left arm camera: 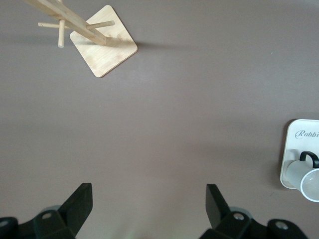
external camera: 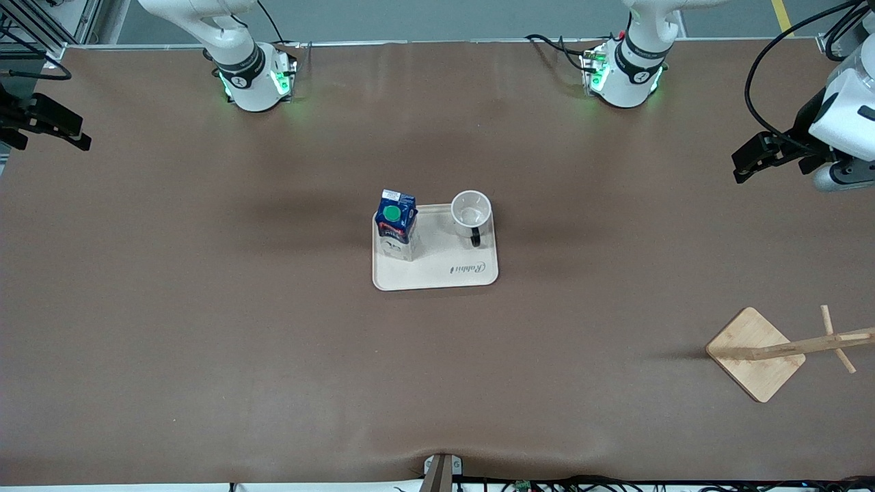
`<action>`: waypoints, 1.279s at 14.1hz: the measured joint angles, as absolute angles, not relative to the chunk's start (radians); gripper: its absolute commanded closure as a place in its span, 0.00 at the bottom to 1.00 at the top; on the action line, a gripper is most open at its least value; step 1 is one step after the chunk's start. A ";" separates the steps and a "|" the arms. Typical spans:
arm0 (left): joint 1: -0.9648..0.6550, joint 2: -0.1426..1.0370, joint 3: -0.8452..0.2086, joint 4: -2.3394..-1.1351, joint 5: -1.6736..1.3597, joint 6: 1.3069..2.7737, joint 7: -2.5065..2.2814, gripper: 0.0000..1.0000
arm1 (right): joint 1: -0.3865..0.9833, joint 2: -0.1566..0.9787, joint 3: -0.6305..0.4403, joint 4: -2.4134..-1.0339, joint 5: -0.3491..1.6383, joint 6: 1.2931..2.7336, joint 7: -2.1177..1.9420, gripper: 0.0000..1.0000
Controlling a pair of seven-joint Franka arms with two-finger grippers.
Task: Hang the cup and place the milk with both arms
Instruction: 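Reach the left gripper down to the white mug's rim on the tray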
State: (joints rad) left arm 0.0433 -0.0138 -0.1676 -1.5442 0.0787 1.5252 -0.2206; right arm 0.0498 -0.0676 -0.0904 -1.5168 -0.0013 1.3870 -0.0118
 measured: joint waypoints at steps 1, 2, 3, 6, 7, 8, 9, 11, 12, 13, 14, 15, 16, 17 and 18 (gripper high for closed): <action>0.042 -0.014 -0.168 -1.543 0.079 1.525 -0.221 0.00 | 0.050 -0.068 -0.090 -1.517 -0.001 1.387 -0.012 0.00; 0.040 -0.014 -0.168 -1.543 0.079 1.525 -0.221 0.00 | 0.050 -0.068 -0.090 -1.517 -0.001 1.387 -0.012 0.00; 0.040 -0.014 -0.168 -1.543 0.079 1.525 -0.221 0.00 | 0.050 -0.068 -0.090 -1.517 -0.001 1.387 -0.012 0.00; 0.036 -0.003 -0.172 -1.544 0.075 1.525 -0.221 0.00 | 0.050 -0.067 -0.090 -1.517 -0.001 1.387 -0.012 0.00; 0.034 0.011 -0.179 -1.545 0.056 1.525 -0.225 0.00 | 0.050 -0.064 -0.090 -1.517 -0.001 1.387 -0.012 0.00; 0.029 0.031 -0.188 -1.546 0.026 1.525 -0.245 0.00 | 0.050 -0.060 -0.091 -1.518 -0.001 1.387 -0.012 0.00; 0.019 0.055 -0.199 -1.548 0.001 1.525 -0.280 0.00 | 0.050 -0.055 -0.091 -1.518 0.001 1.387 -0.012 0.00; -0.029 0.107 -0.221 -1.551 -0.011 1.531 -0.392 0.00 | 0.050 -0.046 -0.091 -1.518 0.006 1.388 -0.012 0.00; -0.066 0.133 -0.226 -1.553 -0.011 1.540 -0.454 0.00 | 0.050 -0.044 -0.091 -1.518 0.006 1.388 -0.012 0.00; -0.106 0.158 -0.229 -1.556 -0.011 1.556 -0.517 0.00 | 0.049 -0.044 -0.091 -1.518 0.006 1.388 -0.012 0.00; -0.143 0.183 -0.231 -1.562 -0.011 1.581 -0.580 0.00 | 0.049 -0.044 -0.092 -1.518 0.007 1.388 -0.012 0.00; -0.176 0.207 -0.231 -1.570 -0.011 1.614 -0.643 0.00 | 0.048 -0.044 -0.094 -1.518 0.007 1.388 -0.012 0.00; -0.203 0.233 -0.231 -1.580 -0.011 1.656 -0.706 0.00 | 0.048 -0.044 -0.095 -1.518 0.007 1.388 -0.012 0.00; -0.227 0.261 -0.232 -1.588 -0.011 1.698 -0.765 0.00 | 0.048 -0.044 -0.095 -1.518 0.007 1.388 -0.012 0.00; -0.250 0.291 -0.232 -1.594 -0.011 1.736 -0.810 0.00 | 0.047 -0.042 -0.096 -1.518 0.008 1.388 -0.012 0.00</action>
